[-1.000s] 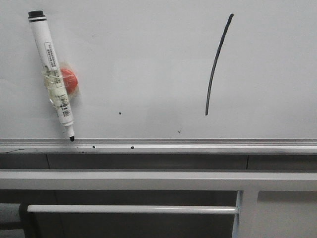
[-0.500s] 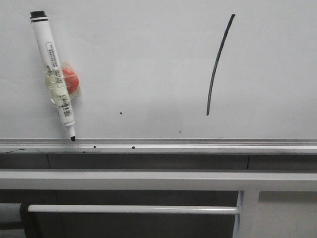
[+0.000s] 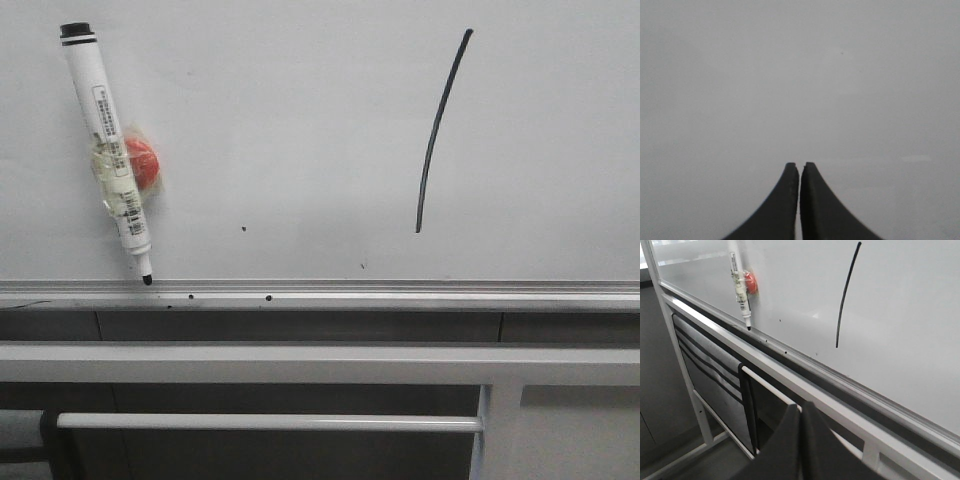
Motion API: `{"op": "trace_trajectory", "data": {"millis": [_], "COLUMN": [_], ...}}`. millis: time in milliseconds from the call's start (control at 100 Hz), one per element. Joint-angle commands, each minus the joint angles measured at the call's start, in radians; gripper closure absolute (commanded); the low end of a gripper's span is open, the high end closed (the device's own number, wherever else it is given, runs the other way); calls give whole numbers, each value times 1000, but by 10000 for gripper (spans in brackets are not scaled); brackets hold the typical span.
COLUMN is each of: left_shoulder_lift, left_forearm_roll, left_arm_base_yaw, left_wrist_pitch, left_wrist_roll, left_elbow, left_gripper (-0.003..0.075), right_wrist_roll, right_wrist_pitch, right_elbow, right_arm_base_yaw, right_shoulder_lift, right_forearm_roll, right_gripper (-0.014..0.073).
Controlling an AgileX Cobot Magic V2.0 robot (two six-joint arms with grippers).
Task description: Write number 1 on whiteboard
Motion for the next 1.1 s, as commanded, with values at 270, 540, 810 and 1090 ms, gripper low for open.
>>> {"op": "trace_trajectory", "data": {"millis": [270,540,810,1090], "left_shoulder_lift": [7,7,7,7], "left_forearm_roll": [113,-25,-1653,-1758], "left_arm_base_yaw": [274,310,306,306], "left_wrist_pitch": [-132,-159,124,250], "left_wrist_roll": [-383,-202,1650,1746], "left_elbow": [68,110,60,60], "left_gripper": [741,741,741,741], "right_wrist_roll": [-12,-12,-12,-12], "right_wrist_pitch": [-64,-62,-62,-62], "right_elbow": [-26,-26,-26,-26], "right_arm_base_yaw": [-3,-3,-3,-3], "right_shoulder_lift": [9,9,9,9], "right_forearm_roll": [10,10,10,10], "right_gripper": [657,657,657,657]}}
